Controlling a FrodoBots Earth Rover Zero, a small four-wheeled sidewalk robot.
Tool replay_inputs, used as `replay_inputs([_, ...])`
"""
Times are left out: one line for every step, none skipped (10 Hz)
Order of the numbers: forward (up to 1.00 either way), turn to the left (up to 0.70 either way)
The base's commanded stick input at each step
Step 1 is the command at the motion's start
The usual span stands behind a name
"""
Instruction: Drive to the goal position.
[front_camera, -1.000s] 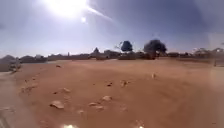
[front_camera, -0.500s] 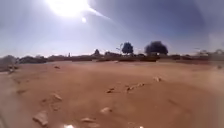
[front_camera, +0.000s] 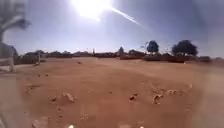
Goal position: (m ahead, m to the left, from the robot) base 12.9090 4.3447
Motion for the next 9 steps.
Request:
replay_inputs([0.7, 0.0])
replay_inputs([0.7, 0.0])
replay_inputs([0.7, 0.0])
replay_inputs([0.7, 0.0])
replay_inputs([0.7, 0.0])
replay_inputs([0.7, 0.0])
replay_inputs([0.7, 0.0])
replay_inputs([0.7, 0.0])
replay_inputs([0.7, 0.0])
